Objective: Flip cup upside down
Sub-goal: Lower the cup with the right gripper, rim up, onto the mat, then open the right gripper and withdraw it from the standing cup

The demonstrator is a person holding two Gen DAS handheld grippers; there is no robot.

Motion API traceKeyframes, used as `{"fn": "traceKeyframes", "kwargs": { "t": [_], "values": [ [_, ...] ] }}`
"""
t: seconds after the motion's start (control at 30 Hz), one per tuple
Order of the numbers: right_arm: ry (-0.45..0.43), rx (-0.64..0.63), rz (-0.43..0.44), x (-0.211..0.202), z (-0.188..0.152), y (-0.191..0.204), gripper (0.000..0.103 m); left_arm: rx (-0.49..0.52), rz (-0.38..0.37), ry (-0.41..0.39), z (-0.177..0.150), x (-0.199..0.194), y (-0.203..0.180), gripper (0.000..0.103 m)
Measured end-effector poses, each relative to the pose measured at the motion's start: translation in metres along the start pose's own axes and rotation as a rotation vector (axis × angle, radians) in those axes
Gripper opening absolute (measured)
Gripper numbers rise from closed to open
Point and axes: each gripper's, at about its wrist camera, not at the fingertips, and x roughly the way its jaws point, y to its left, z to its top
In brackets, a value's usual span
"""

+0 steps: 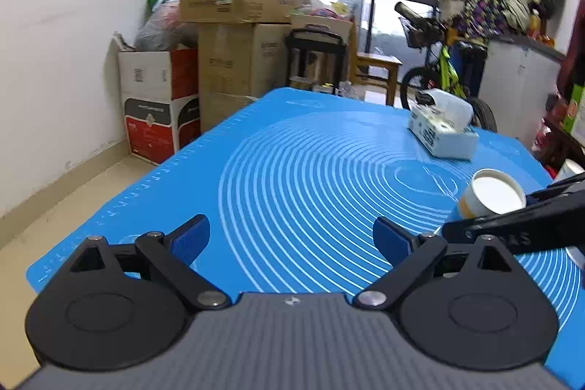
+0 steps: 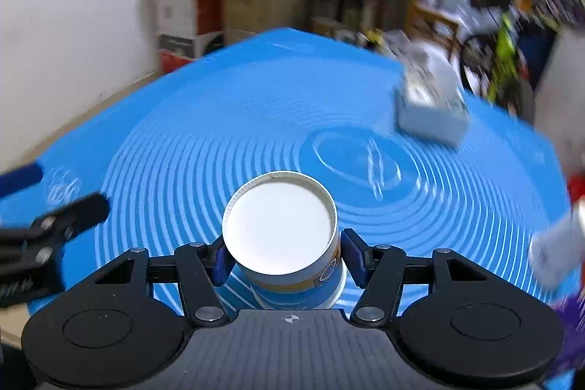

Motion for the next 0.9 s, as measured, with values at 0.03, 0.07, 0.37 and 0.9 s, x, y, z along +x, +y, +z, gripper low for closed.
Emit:
{"fn": "traceKeyframes", "kwargs": {
  "t": [0.03, 0.07, 0.37, 0.9],
  "values": [
    [-0.006, 0.051, -0.001, 0.002, -0.003, -0.006, 0.064, 0.011, -0.008, 0.005, -0.001, 0.001, -0.003, 0.095],
    [-0.011, 0.089, 0.006, 0.012, 0.005, -0.008, 0.064, 0.018, -0.014, 0.010, -0.002, 0.002, -0.005, 0.095],
    [-0.094, 0.187, -0.017, 0.018, -0.012, -0.010, 0.065, 0.044, -0.058, 0.072, -0.009, 0.012, -0.019, 0.095],
    [-0.181, 0.200, -0.042, -0.032, -0.041, -0.022, 0.100, 0.104, -0.079, 0.086, -0.014, 0.003, -0.031, 0.095]
  ]
}}
